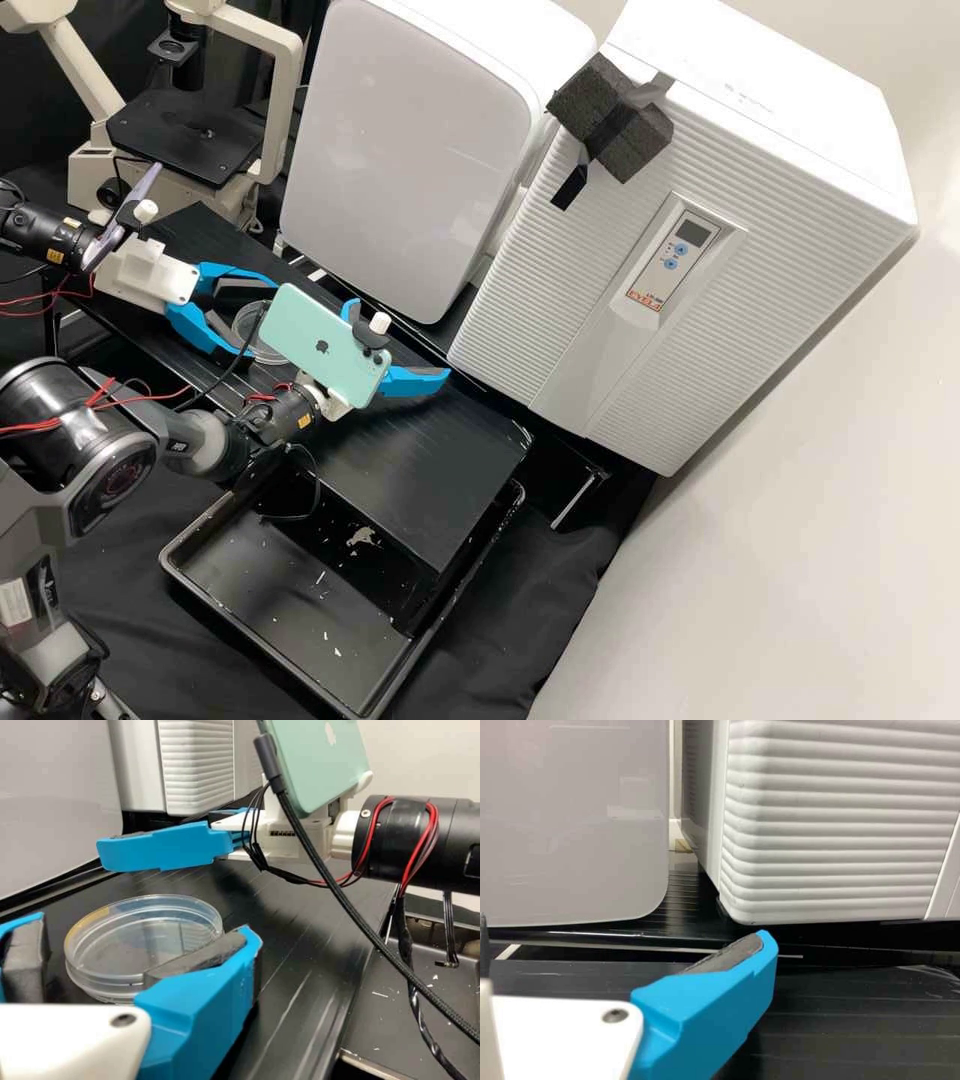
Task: Place the petri dish on the bench
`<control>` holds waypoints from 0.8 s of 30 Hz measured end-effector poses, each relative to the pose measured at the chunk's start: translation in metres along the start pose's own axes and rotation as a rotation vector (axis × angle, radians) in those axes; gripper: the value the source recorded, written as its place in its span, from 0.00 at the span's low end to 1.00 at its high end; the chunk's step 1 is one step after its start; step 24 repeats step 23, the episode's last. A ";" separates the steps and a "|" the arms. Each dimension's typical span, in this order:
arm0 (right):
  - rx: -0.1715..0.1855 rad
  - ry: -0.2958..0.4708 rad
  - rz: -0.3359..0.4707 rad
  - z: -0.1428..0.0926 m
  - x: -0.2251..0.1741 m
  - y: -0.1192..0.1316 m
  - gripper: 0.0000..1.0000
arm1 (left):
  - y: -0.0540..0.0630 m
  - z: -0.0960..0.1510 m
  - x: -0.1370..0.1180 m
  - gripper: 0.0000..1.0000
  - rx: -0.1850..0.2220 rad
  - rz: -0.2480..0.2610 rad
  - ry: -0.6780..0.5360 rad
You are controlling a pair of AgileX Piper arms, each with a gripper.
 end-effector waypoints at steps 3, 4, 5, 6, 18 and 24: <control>0.000 0.000 0.000 0.000 0.000 0.000 1.00 | 0.001 -0.001 -0.007 1.00 0.035 0.012 0.024; 0.000 0.000 0.000 0.000 0.000 0.000 1.00 | 0.000 -0.001 -0.010 1.00 0.057 0.017 0.038; 0.000 0.000 0.000 0.000 0.000 0.000 1.00 | 0.001 -0.001 -0.013 1.00 0.076 0.027 0.056; 0.000 0.000 0.000 0.000 0.000 0.000 1.00 | 0.002 -0.002 -0.018 1.00 0.095 0.041 0.077; 0.000 0.000 0.000 0.000 0.000 0.000 1.00 | 0.017 0.001 -0.082 1.00 0.265 0.396 0.372; 0.000 0.000 0.000 0.000 0.000 0.000 1.00 | 0.015 -0.002 -0.097 1.00 0.253 0.504 0.471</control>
